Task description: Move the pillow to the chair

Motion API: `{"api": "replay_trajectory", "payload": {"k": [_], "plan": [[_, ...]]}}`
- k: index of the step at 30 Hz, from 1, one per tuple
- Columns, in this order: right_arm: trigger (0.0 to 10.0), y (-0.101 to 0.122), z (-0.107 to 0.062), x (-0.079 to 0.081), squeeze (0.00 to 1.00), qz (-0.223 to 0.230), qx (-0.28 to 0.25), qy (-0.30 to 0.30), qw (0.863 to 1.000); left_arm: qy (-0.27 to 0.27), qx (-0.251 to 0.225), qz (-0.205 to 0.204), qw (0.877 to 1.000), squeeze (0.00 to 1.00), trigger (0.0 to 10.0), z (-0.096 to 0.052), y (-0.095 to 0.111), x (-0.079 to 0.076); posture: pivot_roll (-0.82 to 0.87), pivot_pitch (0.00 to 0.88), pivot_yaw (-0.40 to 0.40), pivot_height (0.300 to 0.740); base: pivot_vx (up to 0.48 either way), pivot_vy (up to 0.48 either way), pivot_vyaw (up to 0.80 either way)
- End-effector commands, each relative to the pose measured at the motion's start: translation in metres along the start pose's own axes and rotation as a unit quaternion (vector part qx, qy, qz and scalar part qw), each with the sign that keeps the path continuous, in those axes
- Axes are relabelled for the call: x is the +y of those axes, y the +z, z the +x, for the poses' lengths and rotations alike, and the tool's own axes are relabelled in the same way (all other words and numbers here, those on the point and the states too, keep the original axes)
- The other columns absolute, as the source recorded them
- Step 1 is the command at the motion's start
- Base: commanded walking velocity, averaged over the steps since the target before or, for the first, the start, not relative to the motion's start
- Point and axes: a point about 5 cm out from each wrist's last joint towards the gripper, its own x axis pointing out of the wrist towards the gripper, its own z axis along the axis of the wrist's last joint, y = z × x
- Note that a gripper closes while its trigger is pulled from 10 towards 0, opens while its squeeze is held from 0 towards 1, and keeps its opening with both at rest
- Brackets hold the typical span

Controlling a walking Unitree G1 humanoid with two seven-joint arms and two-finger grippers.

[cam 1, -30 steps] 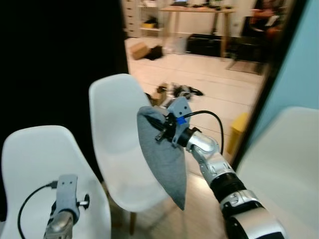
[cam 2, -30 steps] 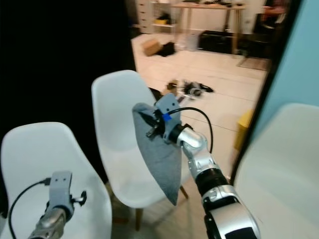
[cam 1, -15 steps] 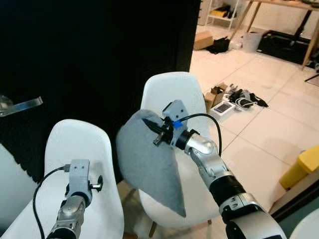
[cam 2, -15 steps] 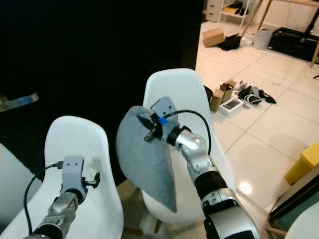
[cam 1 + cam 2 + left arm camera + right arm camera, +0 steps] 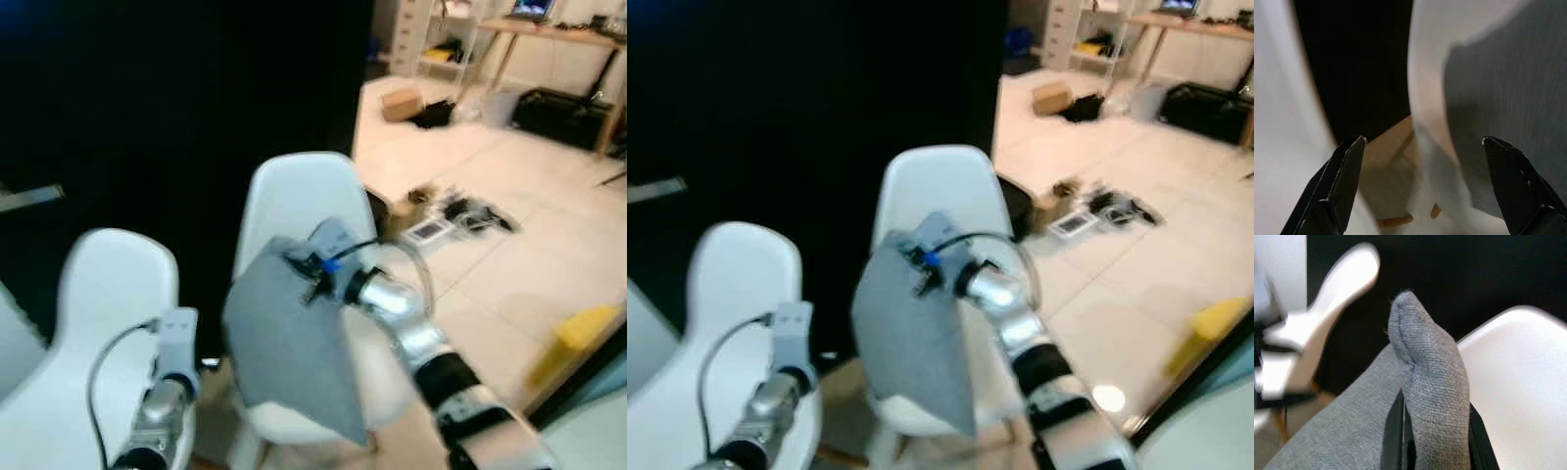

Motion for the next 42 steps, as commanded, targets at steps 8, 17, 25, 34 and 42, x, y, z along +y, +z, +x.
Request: {"api": "replay_trajectory", "payload": {"k": [8, 17, 25, 34, 42], "plan": [[10.0, -0.03, 0.004, 0.023, 0.0, -0.029, 0.097, 0.02, 0.995, 0.012, -0.013, 0.011, 1.0, 0.0, 10.0, 0.002, 0.006, 0.004, -0.11, 0.051, 0.005, 0.74, 0.0, 0.0, 0.0], [10.0, -0.02, 0.015, 0.029, 0.0, -0.027, 0.08, 0.016, 0.996, 0.015, -0.016, 0.016, 1.0, 0.0, 10.0, 0.002, 0.007, 0.003, -0.1, 0.053, 0.0, 0.74, 0.0, 0.0, 0.0], [10.0, -0.022, 0.022, 0.026, 0.0, -0.008, 0.113, -0.02, 0.993, 0.006, -0.033, 0.018, 0.999, 0.0, 10.0, 0.005, 0.016, -0.008, -0.09, 0.056, -0.003, 0.72, 0.0, 0.0, 0.0], [10.0, -0.023, 0.022, 0.027, 0.0, 0.012, 0.108, -0.024, 0.994, 0.003, -0.039, 0.029, 0.999, 0.0, 10.0, 0.007, 0.02, -0.009, -0.1, 0.057, 0.002, 0.69, 0.0, 0.0, 0.0], [10.0, -0.02, 0.025, 0.034, 0.0, 0.02, 0.089, -0.007, 0.996, 0.004, -0.038, 0.034, 0.999, 0.0, 10.0, 0.007, 0.02, -0.01, -0.1, 0.056, 0.002, 0.66, 0.0, 0.0, 0.0]]}}
